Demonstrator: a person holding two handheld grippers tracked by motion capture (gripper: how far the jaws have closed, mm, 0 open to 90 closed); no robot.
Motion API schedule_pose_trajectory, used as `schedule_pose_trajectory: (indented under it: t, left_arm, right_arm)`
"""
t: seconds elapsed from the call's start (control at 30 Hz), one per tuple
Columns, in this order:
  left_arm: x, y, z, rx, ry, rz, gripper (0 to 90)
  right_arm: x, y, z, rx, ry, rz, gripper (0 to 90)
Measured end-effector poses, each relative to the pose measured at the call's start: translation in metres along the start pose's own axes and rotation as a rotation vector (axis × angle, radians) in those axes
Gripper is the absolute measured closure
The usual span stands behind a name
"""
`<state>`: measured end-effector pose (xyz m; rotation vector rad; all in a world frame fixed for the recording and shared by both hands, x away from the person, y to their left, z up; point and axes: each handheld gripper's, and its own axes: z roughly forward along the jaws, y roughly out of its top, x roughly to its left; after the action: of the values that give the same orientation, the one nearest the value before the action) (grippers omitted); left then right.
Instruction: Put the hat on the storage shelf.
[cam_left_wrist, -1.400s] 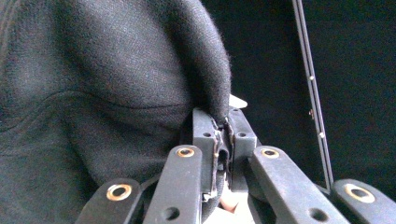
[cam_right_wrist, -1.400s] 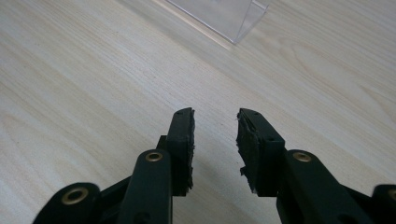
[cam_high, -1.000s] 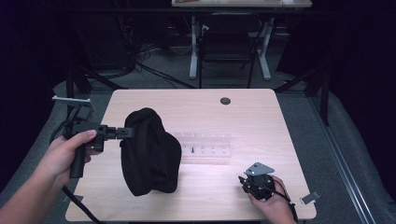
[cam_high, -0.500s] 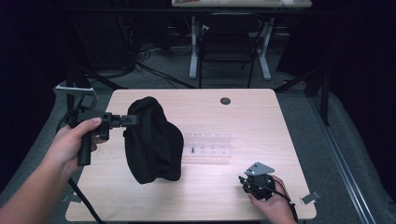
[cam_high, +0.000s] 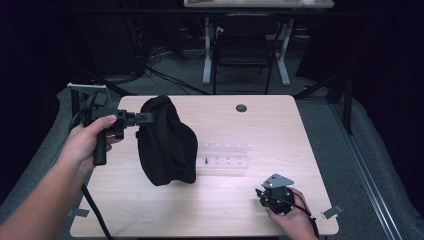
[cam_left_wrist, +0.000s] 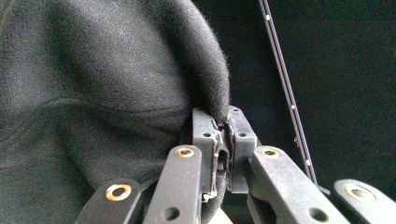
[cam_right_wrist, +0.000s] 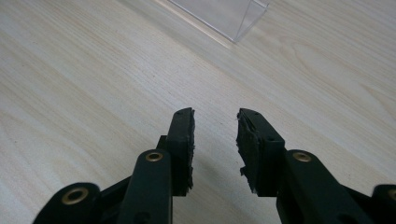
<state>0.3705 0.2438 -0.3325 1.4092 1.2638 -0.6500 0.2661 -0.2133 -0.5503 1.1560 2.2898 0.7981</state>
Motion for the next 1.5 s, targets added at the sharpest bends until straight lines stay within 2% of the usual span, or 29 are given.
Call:
schedule_pose_trajectory:
  t: [0.33,0.43,0.57,0.6,0.63,1.17,1.5]
  left_arm:
    - [-0.002,0.012,0.015,-0.016,-0.003,-0.001,85.2]
    - [-0.005,0.016,0.02,-0.018,0.009,0.009,85.2]
    - [-0.006,0.02,0.025,-0.022,0.008,0.006,85.2]
    - [-0.006,0.022,0.027,-0.024,0.003,0.006,85.2]
    - [-0.006,0.023,0.029,-0.026,0.003,0.004,85.3]
    - [-0.004,0.034,0.048,-0.046,0.056,0.009,85.2]
    - [-0.008,0.036,0.062,-0.02,0.062,0.027,85.2]
  right_arm:
    - [0.0,0.0,0.0,0.001,0.003,0.002,66.3]
    - [0.0,0.0,0.0,-0.006,0.001,0.009,66.3]
    - [-0.001,0.0,-0.001,0.001,-0.001,-0.002,66.3]
    - [-0.001,-0.001,0.0,-0.013,0.004,0.008,66.3]
    - [-0.002,0.0,-0.001,0.0,0.0,0.004,66.3]
    - [-0.003,-0.001,-0.002,-0.018,0.002,0.006,66.3]
    - [-0.002,0.0,-0.002,-0.016,0.002,0.006,66.3]
